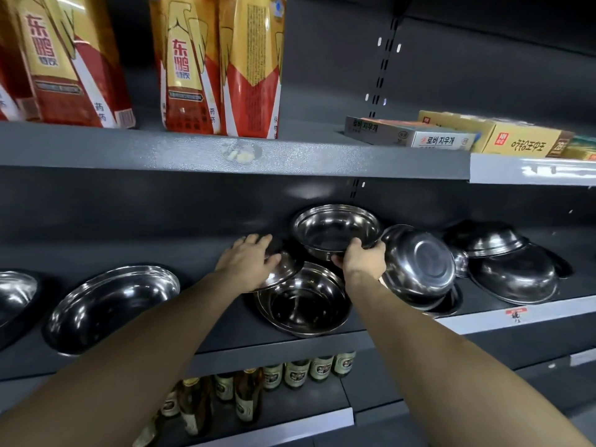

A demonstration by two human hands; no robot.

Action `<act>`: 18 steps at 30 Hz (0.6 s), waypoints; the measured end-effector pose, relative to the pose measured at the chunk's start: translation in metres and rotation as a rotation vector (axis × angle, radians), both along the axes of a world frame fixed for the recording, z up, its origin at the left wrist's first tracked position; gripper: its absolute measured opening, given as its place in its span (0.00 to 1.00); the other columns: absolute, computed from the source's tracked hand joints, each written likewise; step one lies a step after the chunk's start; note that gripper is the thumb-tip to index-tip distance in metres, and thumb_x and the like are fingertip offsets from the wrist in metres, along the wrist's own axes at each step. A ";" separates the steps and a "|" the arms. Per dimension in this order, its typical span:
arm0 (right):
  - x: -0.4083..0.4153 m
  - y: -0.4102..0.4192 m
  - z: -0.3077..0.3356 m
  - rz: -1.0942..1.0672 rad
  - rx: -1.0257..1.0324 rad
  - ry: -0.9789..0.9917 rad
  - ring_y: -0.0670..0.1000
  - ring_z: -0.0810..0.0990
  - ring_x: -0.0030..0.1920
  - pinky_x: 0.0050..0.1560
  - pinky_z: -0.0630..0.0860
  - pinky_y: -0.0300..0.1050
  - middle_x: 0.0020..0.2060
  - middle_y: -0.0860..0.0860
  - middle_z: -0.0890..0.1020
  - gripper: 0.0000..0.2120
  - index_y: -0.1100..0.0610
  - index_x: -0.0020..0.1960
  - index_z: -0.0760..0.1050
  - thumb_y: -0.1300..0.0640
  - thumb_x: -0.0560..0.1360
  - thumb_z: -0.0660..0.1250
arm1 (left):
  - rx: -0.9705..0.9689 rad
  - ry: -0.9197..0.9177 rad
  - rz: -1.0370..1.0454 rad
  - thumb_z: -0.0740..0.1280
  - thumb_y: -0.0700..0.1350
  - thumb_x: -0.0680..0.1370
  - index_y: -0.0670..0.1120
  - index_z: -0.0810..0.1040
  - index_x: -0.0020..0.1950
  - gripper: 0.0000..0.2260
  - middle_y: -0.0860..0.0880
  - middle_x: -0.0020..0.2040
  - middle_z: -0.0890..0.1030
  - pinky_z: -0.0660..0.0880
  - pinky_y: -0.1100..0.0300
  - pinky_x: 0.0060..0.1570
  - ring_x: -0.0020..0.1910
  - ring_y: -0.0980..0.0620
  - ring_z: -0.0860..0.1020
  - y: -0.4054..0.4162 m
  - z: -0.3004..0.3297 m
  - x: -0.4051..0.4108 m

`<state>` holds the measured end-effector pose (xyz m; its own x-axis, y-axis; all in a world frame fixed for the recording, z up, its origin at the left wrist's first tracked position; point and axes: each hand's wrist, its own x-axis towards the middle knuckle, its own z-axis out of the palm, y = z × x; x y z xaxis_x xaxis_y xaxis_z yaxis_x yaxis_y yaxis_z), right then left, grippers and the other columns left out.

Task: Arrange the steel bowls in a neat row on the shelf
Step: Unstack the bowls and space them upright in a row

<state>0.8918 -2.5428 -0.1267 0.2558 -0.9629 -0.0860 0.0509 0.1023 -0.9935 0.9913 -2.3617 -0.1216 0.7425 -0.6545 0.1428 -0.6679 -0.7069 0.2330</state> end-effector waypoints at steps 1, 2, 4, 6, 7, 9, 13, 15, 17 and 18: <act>0.000 0.005 0.003 0.000 0.012 -0.019 0.60 0.86 0.33 0.27 0.80 0.40 0.46 0.52 0.78 0.19 0.57 0.67 0.69 0.59 0.76 0.61 | -0.003 -0.002 0.014 0.55 0.60 0.82 0.49 0.58 0.80 0.29 0.46 0.77 0.63 0.64 0.48 0.71 0.75 0.44 0.62 0.006 0.002 0.001; 0.000 0.010 0.005 0.010 0.024 -0.029 0.59 0.85 0.31 0.23 0.77 0.37 0.47 0.52 0.79 0.19 0.57 0.67 0.68 0.59 0.77 0.60 | -0.008 -0.005 0.027 0.54 0.60 0.82 0.49 0.58 0.80 0.28 0.46 0.77 0.63 0.64 0.48 0.71 0.75 0.44 0.62 0.012 0.005 0.003; 0.003 0.022 0.011 0.055 0.045 -0.035 0.56 0.84 0.27 0.22 0.76 0.37 0.44 0.51 0.79 0.19 0.58 0.68 0.68 0.59 0.78 0.59 | -0.018 -0.017 0.053 0.53 0.60 0.82 0.49 0.58 0.79 0.28 0.46 0.77 0.64 0.64 0.48 0.71 0.75 0.45 0.62 0.026 0.010 0.005; 0.009 0.038 0.015 0.120 0.057 -0.023 0.54 0.83 0.24 0.22 0.76 0.38 0.45 0.53 0.79 0.20 0.58 0.69 0.67 0.58 0.78 0.58 | -0.016 -0.040 0.078 0.52 0.60 0.82 0.49 0.59 0.79 0.28 0.46 0.76 0.64 0.63 0.48 0.71 0.75 0.45 0.62 0.042 0.015 0.006; 0.013 0.047 0.016 0.152 0.059 -0.017 0.53 0.83 0.23 0.21 0.75 0.37 0.45 0.53 0.79 0.20 0.59 0.70 0.66 0.58 0.79 0.58 | -0.015 -0.051 0.095 0.52 0.60 0.82 0.49 0.59 0.79 0.28 0.46 0.76 0.65 0.63 0.48 0.71 0.75 0.45 0.63 0.051 0.017 0.008; 0.022 0.068 0.019 0.208 0.071 -0.014 0.53 0.82 0.23 0.20 0.74 0.36 0.42 0.51 0.76 0.22 0.59 0.72 0.65 0.58 0.79 0.58 | -0.017 -0.055 0.137 0.51 0.60 0.83 0.49 0.59 0.79 0.27 0.46 0.76 0.65 0.62 0.48 0.71 0.75 0.44 0.62 0.072 0.022 0.011; 0.037 0.114 0.018 0.342 0.086 -0.013 0.53 0.83 0.24 0.22 0.77 0.39 0.46 0.54 0.78 0.20 0.58 0.69 0.66 0.58 0.78 0.59 | -0.022 -0.065 0.220 0.50 0.59 0.83 0.48 0.59 0.79 0.27 0.44 0.75 0.66 0.62 0.47 0.71 0.74 0.43 0.63 0.125 0.030 0.020; 0.045 0.139 0.014 0.392 0.088 -0.025 0.53 0.82 0.22 0.20 0.75 0.39 0.48 0.57 0.81 0.17 0.57 0.67 0.67 0.59 0.78 0.60 | -0.032 -0.053 0.264 0.50 0.59 0.83 0.48 0.59 0.79 0.27 0.44 0.76 0.65 0.63 0.47 0.72 0.74 0.42 0.63 0.155 0.033 0.025; 0.053 0.164 0.008 0.459 0.094 -0.038 0.53 0.81 0.21 0.19 0.75 0.40 0.53 0.63 0.81 0.17 0.60 0.67 0.66 0.60 0.79 0.60 | -0.034 -0.043 0.317 0.50 0.59 0.83 0.48 0.59 0.79 0.27 0.44 0.76 0.65 0.63 0.46 0.71 0.74 0.42 0.63 0.184 0.036 0.029; 0.057 0.176 0.004 0.496 0.099 -0.041 0.54 0.82 0.21 0.20 0.77 0.41 0.56 0.64 0.80 0.18 0.61 0.68 0.65 0.60 0.79 0.60 | -0.034 -0.039 0.343 0.50 0.59 0.83 0.48 0.59 0.79 0.27 0.43 0.76 0.65 0.64 0.46 0.71 0.74 0.41 0.64 0.197 0.036 0.031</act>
